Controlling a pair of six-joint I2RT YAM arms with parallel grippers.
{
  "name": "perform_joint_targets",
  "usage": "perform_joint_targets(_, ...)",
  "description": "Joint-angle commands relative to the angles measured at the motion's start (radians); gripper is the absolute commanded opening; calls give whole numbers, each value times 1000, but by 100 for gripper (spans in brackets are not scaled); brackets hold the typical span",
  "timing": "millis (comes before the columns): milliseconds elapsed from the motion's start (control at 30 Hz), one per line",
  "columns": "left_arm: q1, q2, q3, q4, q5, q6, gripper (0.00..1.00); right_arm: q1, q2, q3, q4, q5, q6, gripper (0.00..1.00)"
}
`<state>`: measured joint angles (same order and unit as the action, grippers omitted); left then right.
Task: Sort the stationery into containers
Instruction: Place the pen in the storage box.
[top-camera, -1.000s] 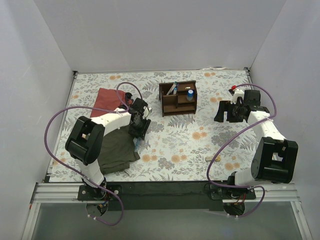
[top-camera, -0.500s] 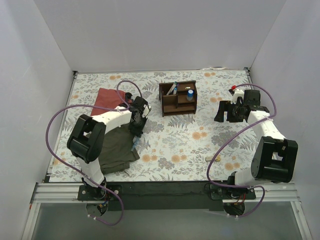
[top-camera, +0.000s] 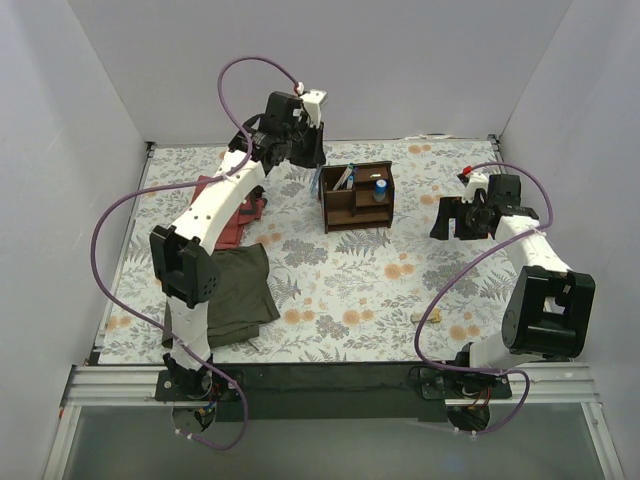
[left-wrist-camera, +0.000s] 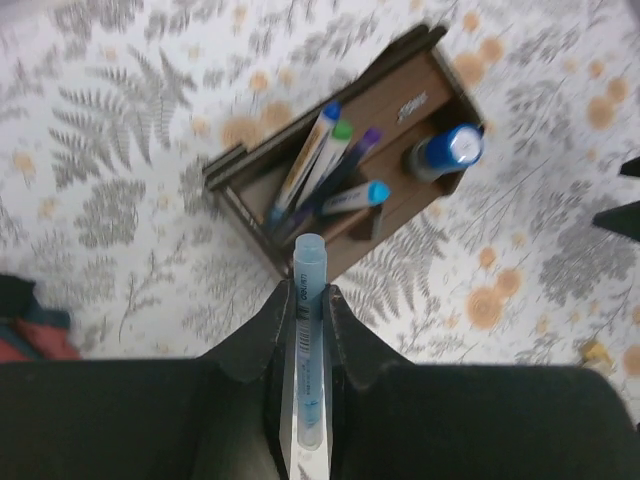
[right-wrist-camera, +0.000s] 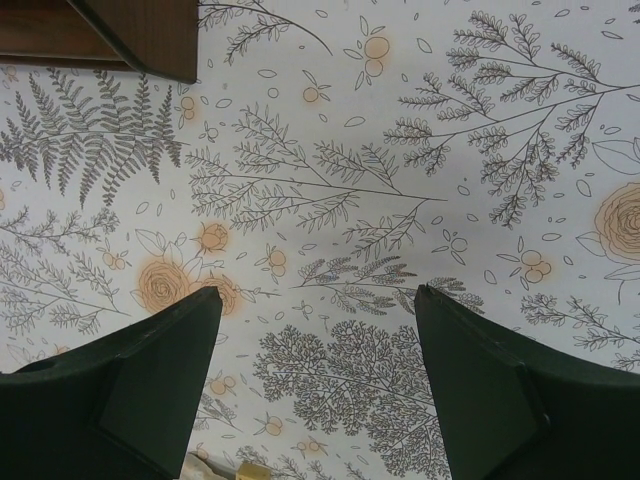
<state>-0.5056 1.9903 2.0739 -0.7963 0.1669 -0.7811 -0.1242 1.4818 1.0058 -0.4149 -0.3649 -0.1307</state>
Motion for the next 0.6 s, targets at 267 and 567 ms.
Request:
perform_joint_targets(267,6,-255,-495,832,111,91,0,-3,-86,-25,4,14,-14,87)
perform_joint_targets(567,1,-260,-721,1473,120,94,0,-3,-83,-24,1,24,-26,87)
